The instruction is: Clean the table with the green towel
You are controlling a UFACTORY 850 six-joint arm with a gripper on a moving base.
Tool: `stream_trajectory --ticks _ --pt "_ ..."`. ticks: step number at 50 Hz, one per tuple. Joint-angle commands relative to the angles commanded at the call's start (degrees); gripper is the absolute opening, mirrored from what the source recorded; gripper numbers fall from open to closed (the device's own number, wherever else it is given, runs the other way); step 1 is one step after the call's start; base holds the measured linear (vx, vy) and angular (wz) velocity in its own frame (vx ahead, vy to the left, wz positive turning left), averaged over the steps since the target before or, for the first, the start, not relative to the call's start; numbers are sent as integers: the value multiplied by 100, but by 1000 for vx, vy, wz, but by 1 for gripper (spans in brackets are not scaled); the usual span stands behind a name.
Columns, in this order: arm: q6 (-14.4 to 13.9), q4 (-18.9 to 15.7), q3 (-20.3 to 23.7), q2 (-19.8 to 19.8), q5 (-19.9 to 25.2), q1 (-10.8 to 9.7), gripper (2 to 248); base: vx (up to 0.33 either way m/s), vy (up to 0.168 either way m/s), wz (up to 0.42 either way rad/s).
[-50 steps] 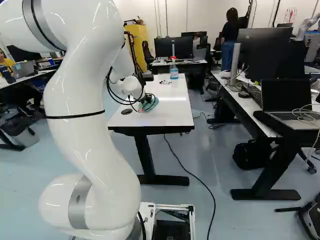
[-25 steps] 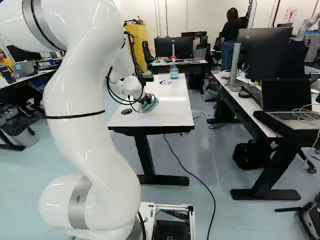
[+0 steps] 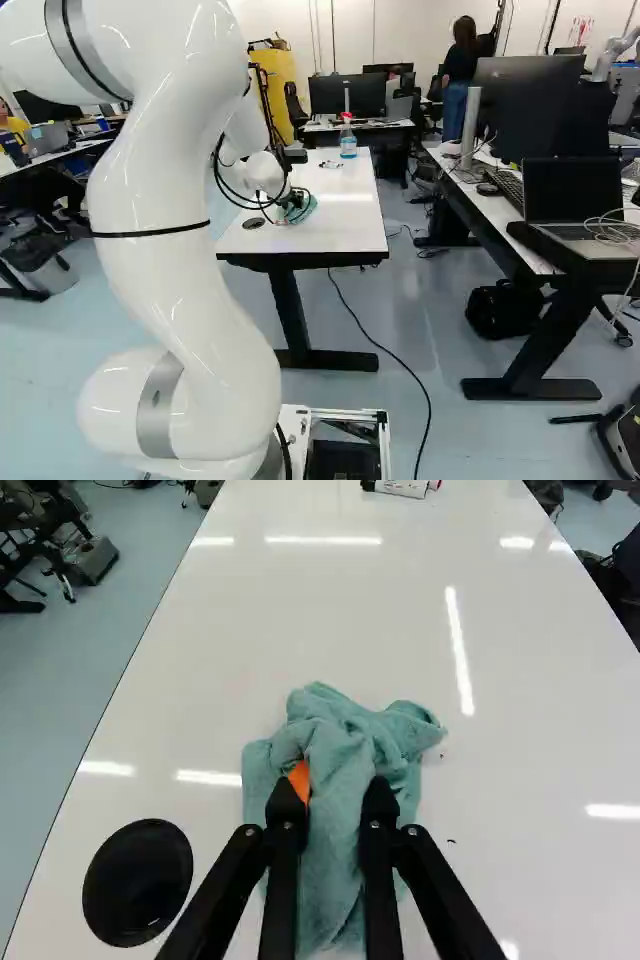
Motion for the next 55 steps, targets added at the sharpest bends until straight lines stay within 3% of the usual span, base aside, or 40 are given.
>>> stream_trajectory --ticks 18,55 --pt "0 0 -387 -302 0 -153 63 0 0 0" --pt "0 0 -516 -402 0 -740 63 0 0 0"
